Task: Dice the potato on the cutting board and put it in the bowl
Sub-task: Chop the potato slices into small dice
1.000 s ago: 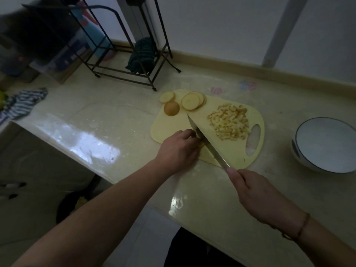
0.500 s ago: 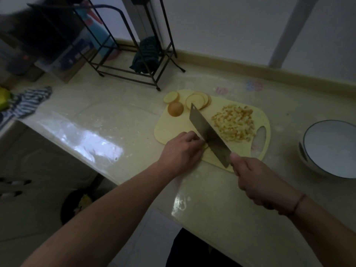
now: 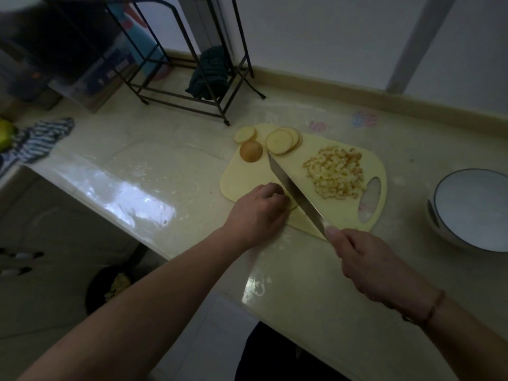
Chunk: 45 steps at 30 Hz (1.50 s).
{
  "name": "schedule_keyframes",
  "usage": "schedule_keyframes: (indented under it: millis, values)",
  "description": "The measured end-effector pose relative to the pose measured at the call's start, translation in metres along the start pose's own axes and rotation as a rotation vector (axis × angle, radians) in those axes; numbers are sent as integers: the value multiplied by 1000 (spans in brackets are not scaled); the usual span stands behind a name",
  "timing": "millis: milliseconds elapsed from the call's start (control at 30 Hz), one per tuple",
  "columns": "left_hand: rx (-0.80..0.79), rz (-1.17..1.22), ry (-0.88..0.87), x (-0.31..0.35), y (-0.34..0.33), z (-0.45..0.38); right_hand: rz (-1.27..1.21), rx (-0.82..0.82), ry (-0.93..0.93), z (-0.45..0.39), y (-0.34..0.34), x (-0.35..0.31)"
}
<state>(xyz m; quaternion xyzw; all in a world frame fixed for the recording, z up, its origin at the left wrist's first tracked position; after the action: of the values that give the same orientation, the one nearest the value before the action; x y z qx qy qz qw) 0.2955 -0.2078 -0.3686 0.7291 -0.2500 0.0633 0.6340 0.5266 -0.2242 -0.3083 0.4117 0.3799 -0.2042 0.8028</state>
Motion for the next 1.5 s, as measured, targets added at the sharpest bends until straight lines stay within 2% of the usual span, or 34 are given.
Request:
schedule_keyframes:
  millis: [233, 500, 767, 833, 967, 1067, 1300, 1500]
  values:
    - [-6, -4, 12, 0, -2, 0, 105, 23, 57, 7, -3, 4]
    - [-12, 12, 18, 0, 0, -2, 79, 29, 60, 24, -6, 13]
    - [-26, 28, -13, -4, -1, -3, 118, 6, 36, -11, -10, -5]
    - [-26, 26, -20, -4, 0, -3, 57, -23, 2, -12, -7, -4]
    - [-28, 34, -34, -6, 0, -1, -252, -116, -211, -10, 8, 2]
    - [-18, 45, -18, -6, -1, 0, -249, -124, -229, -11, 7, 2]
    - [-3, 45, -21, -4, 5, 1, 23, -17, 11, -1, 0, -8]
    - [16, 35, -4, -7, 0, 1, 73, 5, 44, 5, -8, -6]
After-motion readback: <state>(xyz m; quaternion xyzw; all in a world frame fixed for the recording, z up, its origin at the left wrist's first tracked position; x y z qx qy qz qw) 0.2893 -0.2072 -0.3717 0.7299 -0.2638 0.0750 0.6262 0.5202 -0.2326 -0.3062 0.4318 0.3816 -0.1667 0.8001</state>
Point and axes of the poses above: each hand's wrist, its own z-axis away from the middle knuckle, its own y-axis out of the back of the hand, x = y × z, the point moved 1 cm from there along -z, towards the middle knuckle, and after that the axes turned 6 degrees about y, right-handed, at the moved point
